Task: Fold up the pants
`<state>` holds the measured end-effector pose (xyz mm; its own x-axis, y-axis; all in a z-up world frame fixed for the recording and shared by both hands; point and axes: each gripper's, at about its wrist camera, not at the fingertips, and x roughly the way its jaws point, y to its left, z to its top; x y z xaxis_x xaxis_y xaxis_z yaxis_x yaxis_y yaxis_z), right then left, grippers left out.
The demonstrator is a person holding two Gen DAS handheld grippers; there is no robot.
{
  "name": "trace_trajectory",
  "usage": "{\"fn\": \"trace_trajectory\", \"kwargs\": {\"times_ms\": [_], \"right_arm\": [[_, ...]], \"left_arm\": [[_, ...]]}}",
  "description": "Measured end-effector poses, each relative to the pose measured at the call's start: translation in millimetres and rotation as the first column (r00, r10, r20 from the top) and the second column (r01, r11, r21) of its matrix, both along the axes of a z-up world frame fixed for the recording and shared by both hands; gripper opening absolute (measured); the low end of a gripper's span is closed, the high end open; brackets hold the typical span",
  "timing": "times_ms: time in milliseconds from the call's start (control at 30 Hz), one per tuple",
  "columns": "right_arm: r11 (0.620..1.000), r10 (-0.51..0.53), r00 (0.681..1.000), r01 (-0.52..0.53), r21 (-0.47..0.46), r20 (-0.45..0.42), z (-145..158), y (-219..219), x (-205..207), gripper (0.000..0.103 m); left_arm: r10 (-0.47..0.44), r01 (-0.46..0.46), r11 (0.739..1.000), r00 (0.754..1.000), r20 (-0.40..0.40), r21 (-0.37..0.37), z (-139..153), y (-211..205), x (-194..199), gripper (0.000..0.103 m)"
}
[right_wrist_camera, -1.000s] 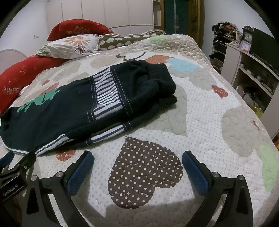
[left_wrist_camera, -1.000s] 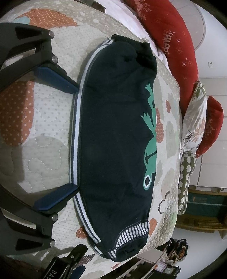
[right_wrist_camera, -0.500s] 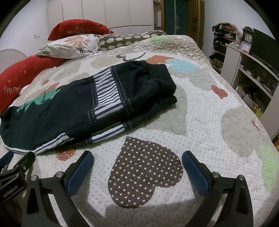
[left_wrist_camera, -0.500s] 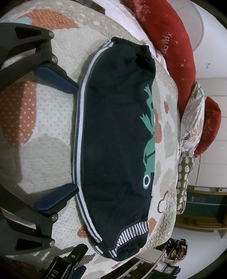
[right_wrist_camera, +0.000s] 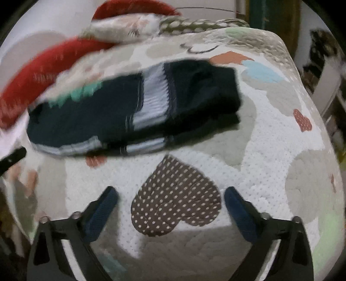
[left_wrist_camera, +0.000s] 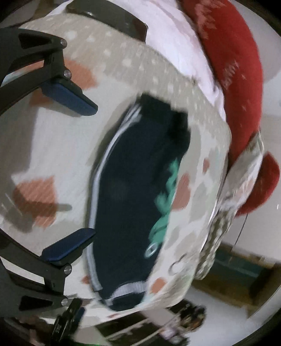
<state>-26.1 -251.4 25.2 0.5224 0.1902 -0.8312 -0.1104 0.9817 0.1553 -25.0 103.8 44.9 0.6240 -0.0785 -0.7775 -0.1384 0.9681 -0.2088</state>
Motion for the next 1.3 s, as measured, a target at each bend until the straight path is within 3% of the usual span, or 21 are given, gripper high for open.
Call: {"fn": "trace_trajectory", "kwargs": {"times_ms": [33,167,267,367,400,467,500,533,600,733,1000,1067,1133,1200,1300], "right_arm": [[0.999,-0.022,1.0,0.022,0.038,0.006,3.9,-7.0,1.8,0.079],[0.969,-0.11,0.993,0.114,0.217,-0.03,6.1,-34.2,27.6,0.077],[0.962,-0.127,0.992,0.13,0.242,-0.025,3.6,-33.8,44.2,0.077],[0.955,-0.138,0.99,0.135,0.265,-0.005,3.9,-29.0,65.2,0.076],[0.95,-0.151,0.989,0.146,0.276,-0.005,2.5,-26.8,75.6,0.071],[0.935,-0.192,0.981,0.187,0.301,-0.016,-1.6,-26.3,85.4,0.05],[0.923,-0.216,0.976,0.213,0.32,-0.027,-2.8,-29.0,92.8,0.031],[0.904,-0.232,0.972,0.232,0.36,-0.044,-3.8,-32.0,97.4,0.022],[0.843,-0.246,0.966,0.252,0.475,-0.076,-5.1,-42.7,95.4,0.016],[0.835,-0.248,0.967,0.242,0.495,-0.054,8.1,-46.5,79.6,0.014],[0.824,-0.22,0.976,0.184,0.535,0.004,44.6,-55.7,29.0,0.014],[0.823,-0.223,0.975,0.182,0.538,0.01,43.7,-62.9,10.9,0.014],[0.83,-0.236,0.972,0.203,0.52,-0.003,33.2,-68.8,-4.0,0.015],[0.843,-0.253,0.967,0.242,0.48,-0.043,15.7,-75.9,-15.9,0.023],[0.837,-0.303,0.949,0.309,0.452,-0.088,-0.2,-87.5,-34.7,0.027]], "left_arm": [[0.028,-0.028,0.999,0.999,-0.021,-0.031,-2.1,12.1,8.2,0.103],[0.048,-0.07,0.978,0.992,-0.118,-0.194,-25.9,41.3,46.4,0.103],[0.054,-0.074,0.976,0.994,-0.098,-0.206,-28.9,41.3,66.0,0.103],[0.039,-0.067,0.961,0.993,-0.107,-0.269,-29.6,36.2,86.5,0.103],[0.047,-0.078,0.959,0.992,-0.118,-0.272,-29.5,34.3,92.5,0.102],[0.09,-0.121,0.97,0.984,-0.155,-0.21,-29.5,29.9,102.6,0.073],[0.116,-0.145,0.977,0.977,-0.177,-0.157,-28.9,29.6,103.5,0.038],[0.126,-0.154,0.977,0.975,-0.185,-0.145,-27.6,31.4,102.9,0.023],[0.108,-0.146,0.964,0.979,-0.174,-0.224,-23.8,40.8,94.5,0.012],[0.118,-0.158,0.948,0.981,-0.155,-0.276,-10.4,52.8,72.8,0.009],[0.113,-0.126,0.951,0.992,-0.062,-0.283,26.5,41.1,6.8,0.009],[0.126,-0.139,0.956,0.99,-0.064,-0.26,21.7,36.9,-12.7,0.012],[0.138,-0.156,0.961,0.986,-0.093,-0.228,7.1,34.6,-25.5,0.021],[0.152,-0.182,0.962,0.977,-0.151,-0.205,-12.4,37.6,-33.2,0.024],[0.163,-0.214,0.925,0.97,-0.181,-0.315,-24.5,56.3,-48.0,0.024]]}}
